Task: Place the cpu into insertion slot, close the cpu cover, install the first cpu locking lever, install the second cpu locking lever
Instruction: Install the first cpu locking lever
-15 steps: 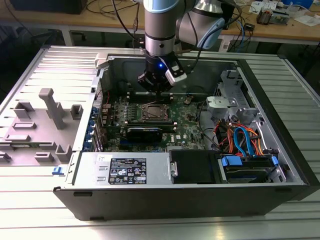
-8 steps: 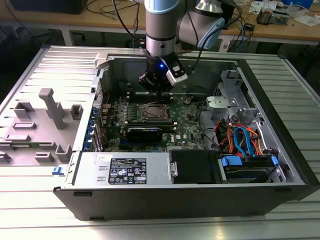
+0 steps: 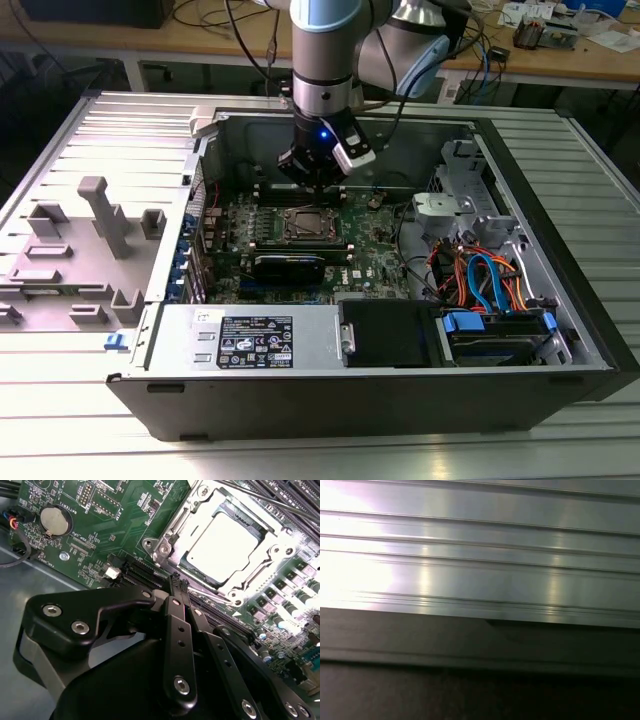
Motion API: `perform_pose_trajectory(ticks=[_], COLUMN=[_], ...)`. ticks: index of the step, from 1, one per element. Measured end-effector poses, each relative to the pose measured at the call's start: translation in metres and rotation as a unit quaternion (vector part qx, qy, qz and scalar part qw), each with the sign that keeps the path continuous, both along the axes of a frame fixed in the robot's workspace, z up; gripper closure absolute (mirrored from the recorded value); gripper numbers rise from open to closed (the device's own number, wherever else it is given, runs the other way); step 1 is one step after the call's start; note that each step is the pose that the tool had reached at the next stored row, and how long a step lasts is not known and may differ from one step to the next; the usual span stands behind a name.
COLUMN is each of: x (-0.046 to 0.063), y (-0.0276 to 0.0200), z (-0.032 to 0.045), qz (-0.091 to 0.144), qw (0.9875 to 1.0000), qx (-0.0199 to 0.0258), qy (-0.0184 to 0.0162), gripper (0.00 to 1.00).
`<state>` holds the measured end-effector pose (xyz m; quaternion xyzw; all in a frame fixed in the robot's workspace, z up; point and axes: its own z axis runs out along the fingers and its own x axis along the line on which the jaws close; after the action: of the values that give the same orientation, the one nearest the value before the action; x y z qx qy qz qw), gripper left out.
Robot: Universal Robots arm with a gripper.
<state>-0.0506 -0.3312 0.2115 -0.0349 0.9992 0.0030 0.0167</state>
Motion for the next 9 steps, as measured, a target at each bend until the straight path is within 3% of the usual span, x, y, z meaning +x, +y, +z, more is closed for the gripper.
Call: perform_pose_trajectory(ticks=[9], x=[0.0024], y=[0.0], z=[-0.0048], qz=[0.0], qw=[1.0], qx=[-0.0001], qy=[0.0001], gripper=[0.89])
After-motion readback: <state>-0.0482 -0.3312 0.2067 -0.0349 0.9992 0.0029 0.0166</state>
